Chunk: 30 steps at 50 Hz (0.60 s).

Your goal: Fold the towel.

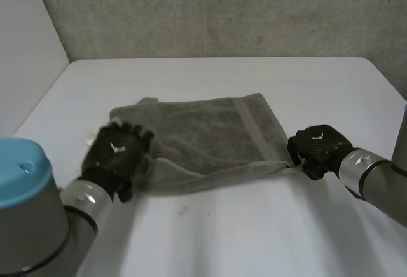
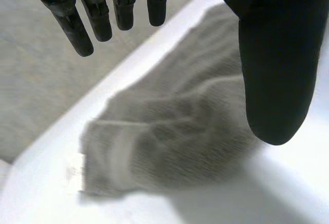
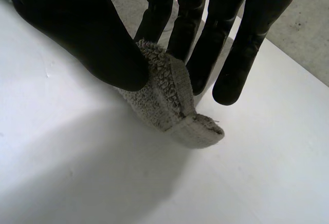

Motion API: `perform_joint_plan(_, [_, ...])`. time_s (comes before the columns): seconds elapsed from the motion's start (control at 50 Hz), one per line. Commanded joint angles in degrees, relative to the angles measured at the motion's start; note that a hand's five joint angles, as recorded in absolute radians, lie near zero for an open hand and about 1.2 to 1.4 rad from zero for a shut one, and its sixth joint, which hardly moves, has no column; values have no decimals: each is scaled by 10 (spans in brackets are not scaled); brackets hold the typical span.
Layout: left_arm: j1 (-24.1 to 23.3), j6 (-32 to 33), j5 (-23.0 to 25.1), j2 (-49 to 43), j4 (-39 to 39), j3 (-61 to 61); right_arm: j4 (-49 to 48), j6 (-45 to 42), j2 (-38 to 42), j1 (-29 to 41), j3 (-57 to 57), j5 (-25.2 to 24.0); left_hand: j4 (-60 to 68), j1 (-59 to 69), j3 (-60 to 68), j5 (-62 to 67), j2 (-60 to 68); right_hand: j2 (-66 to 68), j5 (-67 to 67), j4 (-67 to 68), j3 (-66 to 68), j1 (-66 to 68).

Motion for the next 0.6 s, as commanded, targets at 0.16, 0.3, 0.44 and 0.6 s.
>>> perform_joint_plan(0.16, [76, 3, 70, -51, -2, 84, -40, -1, 9, -16, 13, 1, 58, 57, 58, 46, 59, 123, 141, 117, 121, 33])
perform_joint_plan(0.3, [117, 4, 149, -116, 0, 125, -56, -1, 22, -27, 14, 0, 184, 183, 184, 172, 185, 123, 141, 117, 121, 33])
perform_joint_plan(0.44, [143, 13, 157, -168, -1, 167, -56, -2, 23, -29, 15, 0, 269, 267, 269, 257, 269, 123, 141, 117, 121, 33])
perform_joint_plan(0.6, [157, 77, 158, -229, 1, 206, -56, -3, 27, -30, 13, -1, 269, 267, 269, 257, 269, 123, 141, 117, 121, 33])
